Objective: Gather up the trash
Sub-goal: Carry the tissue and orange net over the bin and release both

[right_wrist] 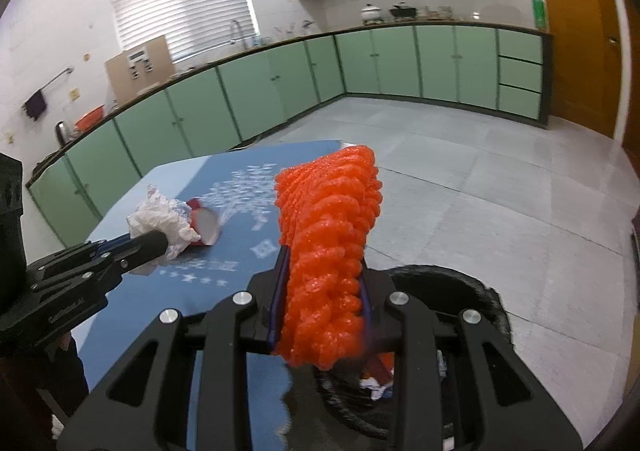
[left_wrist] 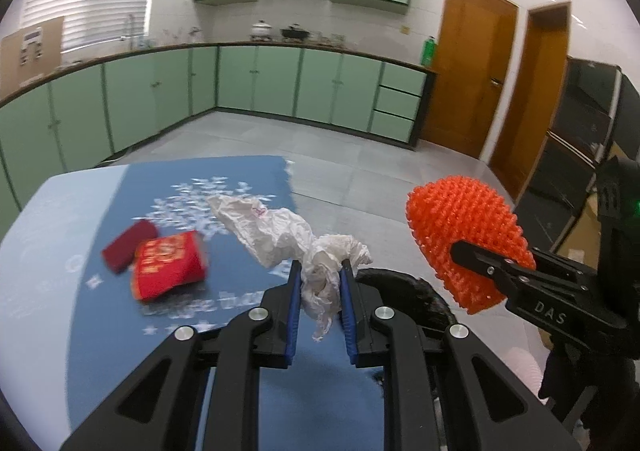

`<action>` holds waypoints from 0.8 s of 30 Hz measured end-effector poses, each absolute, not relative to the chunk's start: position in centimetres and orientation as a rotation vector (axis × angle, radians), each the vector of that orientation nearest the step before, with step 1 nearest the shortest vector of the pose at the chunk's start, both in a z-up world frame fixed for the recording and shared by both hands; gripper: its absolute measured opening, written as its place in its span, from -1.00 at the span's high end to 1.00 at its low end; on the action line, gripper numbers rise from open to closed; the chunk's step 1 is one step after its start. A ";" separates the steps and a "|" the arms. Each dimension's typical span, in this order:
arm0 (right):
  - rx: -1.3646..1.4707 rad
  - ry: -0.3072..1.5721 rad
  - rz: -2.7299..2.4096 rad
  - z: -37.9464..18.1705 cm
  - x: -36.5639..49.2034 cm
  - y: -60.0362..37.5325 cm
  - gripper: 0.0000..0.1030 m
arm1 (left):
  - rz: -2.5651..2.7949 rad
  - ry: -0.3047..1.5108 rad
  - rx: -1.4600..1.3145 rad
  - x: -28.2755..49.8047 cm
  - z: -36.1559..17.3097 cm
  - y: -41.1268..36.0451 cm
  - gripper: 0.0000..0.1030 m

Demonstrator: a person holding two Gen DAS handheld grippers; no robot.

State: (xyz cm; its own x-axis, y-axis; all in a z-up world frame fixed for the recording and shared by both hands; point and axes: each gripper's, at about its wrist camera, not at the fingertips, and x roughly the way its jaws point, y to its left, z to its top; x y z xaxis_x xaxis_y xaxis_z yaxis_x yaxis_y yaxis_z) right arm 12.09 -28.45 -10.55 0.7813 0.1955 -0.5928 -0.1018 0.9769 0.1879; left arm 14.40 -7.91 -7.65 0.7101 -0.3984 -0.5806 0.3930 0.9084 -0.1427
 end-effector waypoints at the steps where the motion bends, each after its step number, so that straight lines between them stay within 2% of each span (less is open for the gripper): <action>1: 0.151 0.658 0.148 -10.8 12.1 -29.1 0.46 | -0.451 0.650 -0.007 14.4 -7.8 -8.4 0.65; 13: 0.186 0.708 0.031 -14.6 12.4 -34.9 0.46 | -0.580 0.724 0.045 16.6 -11.2 -15.7 0.64; 24: 0.213 0.769 -0.019 -18.1 13.7 -37.5 0.46 | -0.616 0.798 0.068 18.3 -14.7 -19.4 0.64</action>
State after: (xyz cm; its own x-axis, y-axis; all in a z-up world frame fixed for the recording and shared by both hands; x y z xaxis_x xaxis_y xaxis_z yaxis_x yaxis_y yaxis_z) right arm 13.71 -37.54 -18.13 0.7198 0.0609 -0.6915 0.0943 0.9783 0.1843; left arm 18.34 -19.40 -14.75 0.5336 -0.4917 -0.6881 0.5415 0.8236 -0.1686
